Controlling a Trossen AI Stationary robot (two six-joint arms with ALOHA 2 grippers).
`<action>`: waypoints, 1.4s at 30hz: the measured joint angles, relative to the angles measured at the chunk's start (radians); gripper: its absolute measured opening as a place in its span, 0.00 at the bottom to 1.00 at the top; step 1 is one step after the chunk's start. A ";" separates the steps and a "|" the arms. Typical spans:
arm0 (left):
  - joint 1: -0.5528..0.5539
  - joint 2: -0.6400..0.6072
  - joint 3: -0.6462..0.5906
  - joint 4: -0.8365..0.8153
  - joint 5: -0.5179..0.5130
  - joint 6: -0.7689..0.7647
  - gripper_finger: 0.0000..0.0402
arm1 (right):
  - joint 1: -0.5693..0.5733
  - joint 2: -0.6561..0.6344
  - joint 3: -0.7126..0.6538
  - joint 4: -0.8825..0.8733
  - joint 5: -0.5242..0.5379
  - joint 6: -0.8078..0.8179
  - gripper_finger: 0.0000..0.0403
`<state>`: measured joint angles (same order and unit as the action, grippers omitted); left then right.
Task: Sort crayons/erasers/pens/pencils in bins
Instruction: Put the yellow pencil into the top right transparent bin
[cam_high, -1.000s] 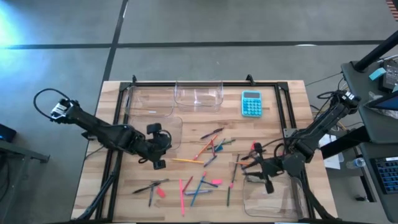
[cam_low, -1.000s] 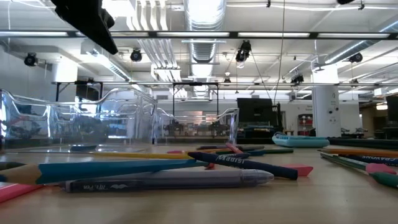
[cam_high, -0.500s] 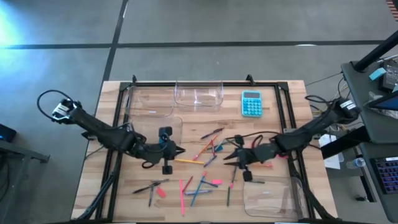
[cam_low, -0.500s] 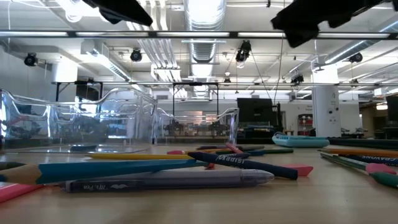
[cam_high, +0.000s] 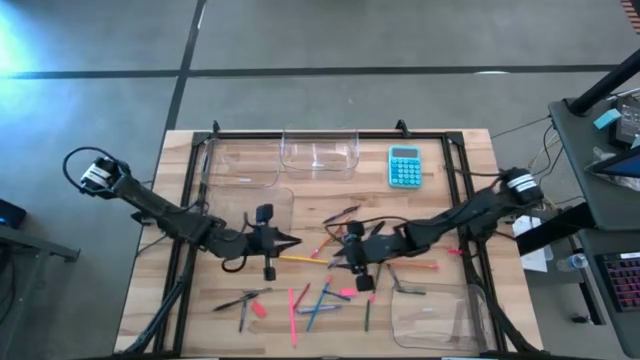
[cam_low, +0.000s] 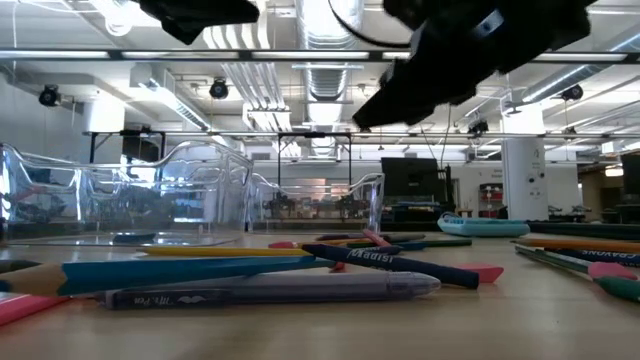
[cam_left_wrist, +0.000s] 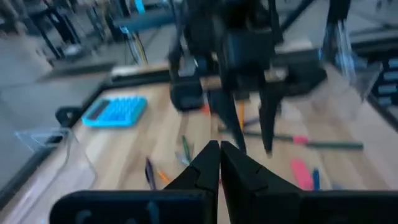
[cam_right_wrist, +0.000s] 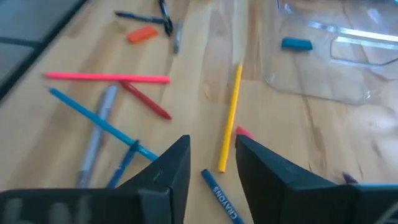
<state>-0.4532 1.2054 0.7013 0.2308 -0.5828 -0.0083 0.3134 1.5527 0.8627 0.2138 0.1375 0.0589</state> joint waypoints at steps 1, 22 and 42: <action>0.000 -0.001 -0.017 0.046 -0.003 0.012 0.00 | -0.005 0.024 0.017 0.000 -0.001 0.000 0.32; -0.001 -0.003 -0.085 0.236 0.000 0.045 0.00 | -0.076 0.348 0.224 -0.089 -0.014 0.084 0.30; -0.001 0.002 -0.084 0.236 0.003 0.040 0.00 | -0.090 0.388 0.212 -0.087 -0.064 0.142 0.28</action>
<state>-0.4538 1.2076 0.6170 0.4671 -0.5800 0.0318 0.2234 1.9409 1.0744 0.1265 0.0737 0.2005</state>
